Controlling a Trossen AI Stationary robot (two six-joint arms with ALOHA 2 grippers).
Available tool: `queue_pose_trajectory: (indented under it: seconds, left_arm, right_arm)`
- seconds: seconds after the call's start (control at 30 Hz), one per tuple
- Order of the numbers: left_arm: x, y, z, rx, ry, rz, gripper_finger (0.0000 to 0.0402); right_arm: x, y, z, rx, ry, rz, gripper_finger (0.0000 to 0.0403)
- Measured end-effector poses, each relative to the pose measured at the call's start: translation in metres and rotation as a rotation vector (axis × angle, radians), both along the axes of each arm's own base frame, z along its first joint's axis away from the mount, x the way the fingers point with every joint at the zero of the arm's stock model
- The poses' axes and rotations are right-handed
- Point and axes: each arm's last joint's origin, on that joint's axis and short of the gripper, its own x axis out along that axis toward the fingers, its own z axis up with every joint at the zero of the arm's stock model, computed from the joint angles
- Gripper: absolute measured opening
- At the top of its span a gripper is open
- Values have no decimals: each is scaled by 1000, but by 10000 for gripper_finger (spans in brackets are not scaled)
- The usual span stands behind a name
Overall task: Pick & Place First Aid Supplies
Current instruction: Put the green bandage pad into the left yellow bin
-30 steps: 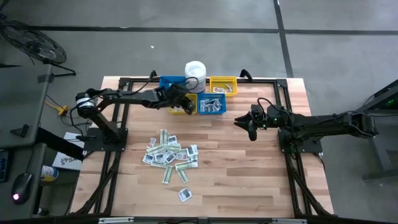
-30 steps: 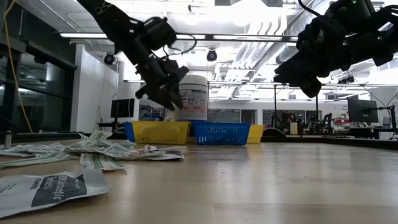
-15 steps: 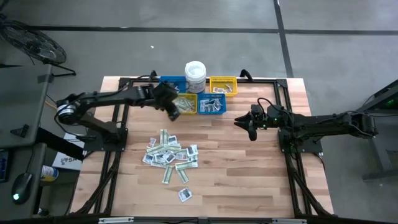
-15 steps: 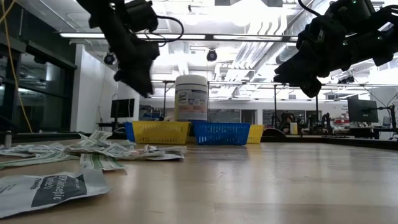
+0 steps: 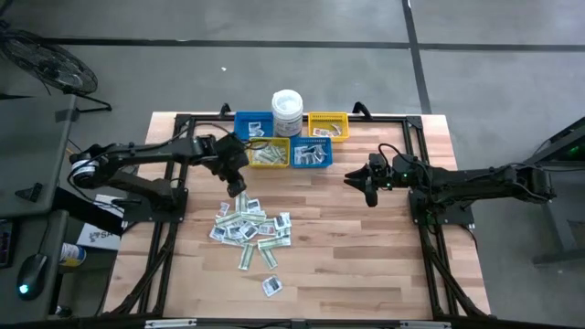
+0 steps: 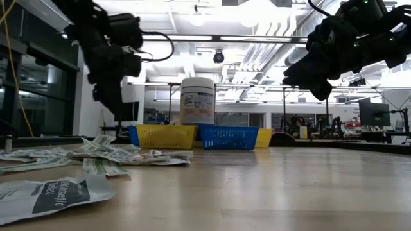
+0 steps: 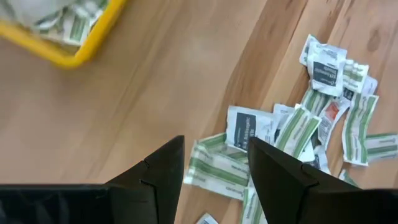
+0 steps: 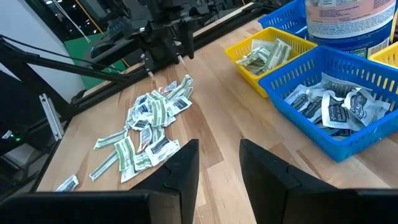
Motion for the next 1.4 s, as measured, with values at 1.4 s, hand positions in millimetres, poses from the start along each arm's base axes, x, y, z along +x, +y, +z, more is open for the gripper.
queue_pose_trajectory:
  seconds: [1.4]
  left_arm:
    - [-55, -23, -63, -178, -182, 316, 176]
  right_arm:
    - [0, 0, 0, 0, 0, 0, 110]
